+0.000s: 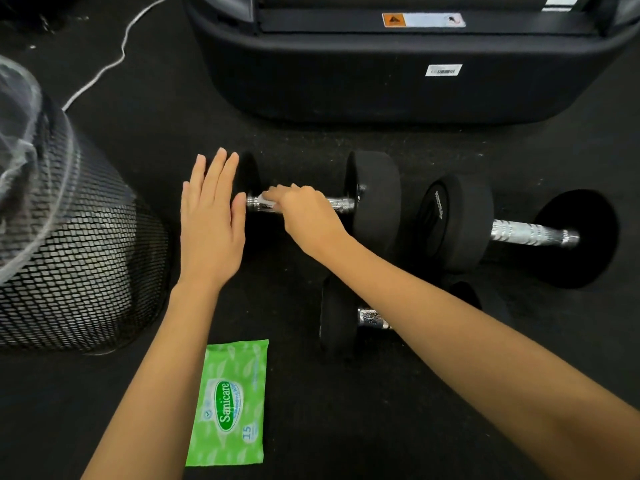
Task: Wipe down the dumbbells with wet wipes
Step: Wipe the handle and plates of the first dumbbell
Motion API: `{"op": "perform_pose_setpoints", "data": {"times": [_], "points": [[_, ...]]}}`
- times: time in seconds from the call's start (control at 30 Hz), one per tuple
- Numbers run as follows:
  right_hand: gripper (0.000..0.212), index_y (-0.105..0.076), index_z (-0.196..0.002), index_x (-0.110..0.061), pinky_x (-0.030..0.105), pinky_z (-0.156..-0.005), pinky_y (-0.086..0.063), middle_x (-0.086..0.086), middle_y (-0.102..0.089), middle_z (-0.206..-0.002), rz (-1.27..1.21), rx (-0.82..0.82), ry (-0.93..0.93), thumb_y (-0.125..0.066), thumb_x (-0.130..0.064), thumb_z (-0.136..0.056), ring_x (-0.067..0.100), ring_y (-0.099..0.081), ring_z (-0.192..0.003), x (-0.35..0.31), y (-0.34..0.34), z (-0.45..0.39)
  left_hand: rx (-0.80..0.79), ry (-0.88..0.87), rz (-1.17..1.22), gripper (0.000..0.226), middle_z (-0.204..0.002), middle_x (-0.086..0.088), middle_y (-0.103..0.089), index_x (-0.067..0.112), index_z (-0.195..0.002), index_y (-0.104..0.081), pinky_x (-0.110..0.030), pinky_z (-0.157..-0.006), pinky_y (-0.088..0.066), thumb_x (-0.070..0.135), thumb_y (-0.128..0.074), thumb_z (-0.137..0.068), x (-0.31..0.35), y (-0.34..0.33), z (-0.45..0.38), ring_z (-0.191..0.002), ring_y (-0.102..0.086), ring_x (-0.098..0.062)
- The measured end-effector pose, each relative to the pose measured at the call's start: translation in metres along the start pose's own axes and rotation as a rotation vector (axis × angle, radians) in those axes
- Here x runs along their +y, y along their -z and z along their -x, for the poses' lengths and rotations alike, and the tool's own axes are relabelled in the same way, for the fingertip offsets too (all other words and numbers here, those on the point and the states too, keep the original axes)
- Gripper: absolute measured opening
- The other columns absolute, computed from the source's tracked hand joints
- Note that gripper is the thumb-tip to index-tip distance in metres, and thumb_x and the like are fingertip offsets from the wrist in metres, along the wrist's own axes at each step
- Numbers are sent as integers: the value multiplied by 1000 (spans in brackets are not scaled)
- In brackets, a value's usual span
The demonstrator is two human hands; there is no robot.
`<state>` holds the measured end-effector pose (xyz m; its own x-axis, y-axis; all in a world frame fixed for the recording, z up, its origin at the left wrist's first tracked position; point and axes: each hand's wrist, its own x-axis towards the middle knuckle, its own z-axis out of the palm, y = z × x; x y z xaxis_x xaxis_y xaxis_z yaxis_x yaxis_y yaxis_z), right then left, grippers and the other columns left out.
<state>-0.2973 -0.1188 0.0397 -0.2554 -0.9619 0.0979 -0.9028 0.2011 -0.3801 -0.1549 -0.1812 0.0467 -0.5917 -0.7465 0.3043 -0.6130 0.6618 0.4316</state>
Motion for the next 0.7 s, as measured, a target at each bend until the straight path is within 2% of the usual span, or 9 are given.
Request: {"op": "perform_pose_setpoints", "data": {"times": [0.1,0.17,0.3,0.37,0.5,0.6,0.7], "points": [[38,-60,-126,-15,38,-86,-54,9,-66,-113,-47,26,-109,-58,-5,-90,26,-64,-101,-5,2,-7,2,1,12,49,-164,5,-17,21,-155,-23,-43,-122,-3,27,-32,-107,1,-1,2,-152,-1,-16],[33,-62,-122,-13,36,-83,-54,9,-66,-109,-90,-2,-136,-57,-5,-90,25,-65,-97,-8,2,-14,1,-1,17,50,-164,5,-16,21,-156,-22,-43,-121,-3,27,-32,-107,1,-1,3,-152,0,-15],[48,-55,-134,-18,38,-91,-53,9,-65,-121,-128,-35,-42,-57,-1,-89,24,-64,-108,-6,-1,-4,-14,-5,26,50,-164,6,-16,21,-156,-22,-43,-122,-3,27,-33,-107,-1,1,3,-152,1,-14],[51,-55,-134,-20,39,-91,-53,9,-65,-121,-103,2,-61,-56,1,-88,25,-63,-108,0,0,2,-15,-12,33,50,-164,6,-16,21,-156,-22,-42,-122,-3,27,-33,-107,-2,2,4,-152,1,-13],[35,-64,-119,-15,39,-84,-53,7,-68,-104,-100,32,-161,-57,-2,-87,25,-64,-93,4,4,-3,-11,-11,31,50,-164,6,-17,21,-156,-22,-43,-122,-4,27,-34,-107,-2,1,3,-152,0,-14],[31,-61,-116,-10,41,-86,-50,9,-65,-107,-111,-1,-145,-55,-2,-86,27,-62,-97,-3,1,-11,-9,-5,35,50,-164,5,-17,21,-156,-23,-44,-122,-4,26,-34,-107,-1,1,2,-152,0,-15],[38,-62,-122,-16,39,-88,-52,7,-66,-113,-156,-5,-58,-55,-2,-88,24,-63,-103,-6,0,-6,-12,-3,43,50,-163,6,-18,21,-155,-23,-44,-123,-4,26,-33,-107,-2,0,1,-152,0,-13]]}}
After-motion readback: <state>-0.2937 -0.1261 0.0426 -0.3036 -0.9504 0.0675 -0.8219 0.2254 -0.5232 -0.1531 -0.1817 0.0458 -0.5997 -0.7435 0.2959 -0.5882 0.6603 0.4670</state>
